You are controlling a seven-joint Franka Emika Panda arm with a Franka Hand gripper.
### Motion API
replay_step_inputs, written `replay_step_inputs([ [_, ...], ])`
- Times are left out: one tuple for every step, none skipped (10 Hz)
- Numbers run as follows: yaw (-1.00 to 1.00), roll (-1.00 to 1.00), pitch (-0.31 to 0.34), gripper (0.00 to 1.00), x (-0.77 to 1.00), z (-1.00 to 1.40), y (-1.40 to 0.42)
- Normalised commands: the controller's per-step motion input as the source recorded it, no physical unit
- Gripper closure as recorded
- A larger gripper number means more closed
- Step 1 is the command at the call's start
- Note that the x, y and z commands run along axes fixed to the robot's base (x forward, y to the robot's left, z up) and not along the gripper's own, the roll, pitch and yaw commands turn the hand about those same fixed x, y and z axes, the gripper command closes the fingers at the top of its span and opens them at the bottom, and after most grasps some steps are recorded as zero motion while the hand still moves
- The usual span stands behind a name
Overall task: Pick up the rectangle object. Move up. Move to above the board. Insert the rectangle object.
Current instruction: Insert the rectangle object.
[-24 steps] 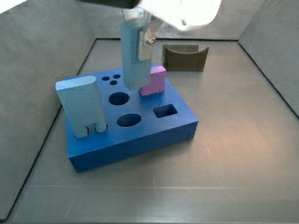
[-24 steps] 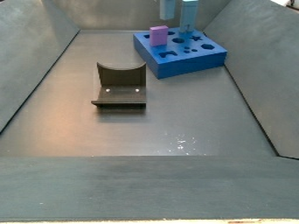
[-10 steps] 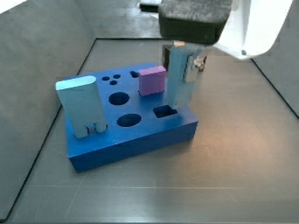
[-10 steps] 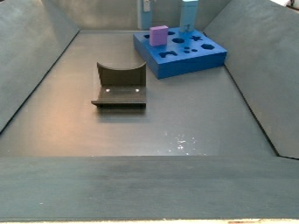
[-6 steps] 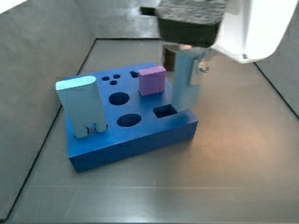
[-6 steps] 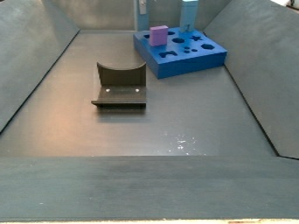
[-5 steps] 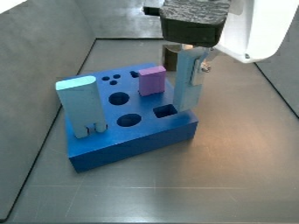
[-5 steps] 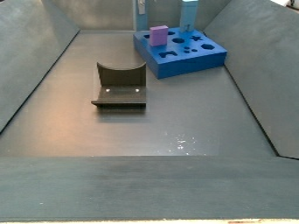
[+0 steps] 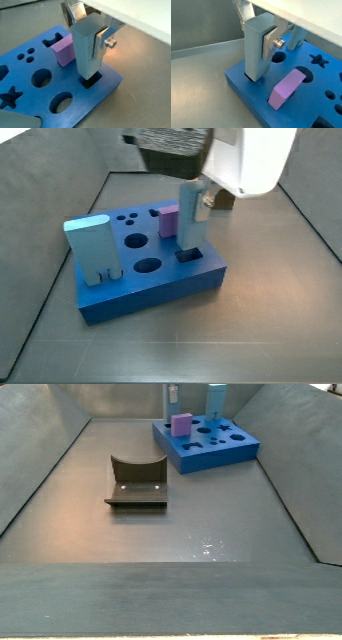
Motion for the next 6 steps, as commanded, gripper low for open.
replay_step_inputs([
  [-0.52,0.00,0.000,1.00,0.00,-0.08,-0.17],
  [-0.10,0.00,0.014,1.00,0.16,0.00,0.00],
  [0.00,0.00,0.000,1.00,0.00,-0.01,-0.06],
  [0.00,0.03,0.000,1.00,0.00,-0.10,-0.35],
  [0.00,0.00,0.000,1.00,0.00,-0.03,-0.22],
  [0.00,0.10,0.000,1.00,0.00,0.00,-0.01],
])
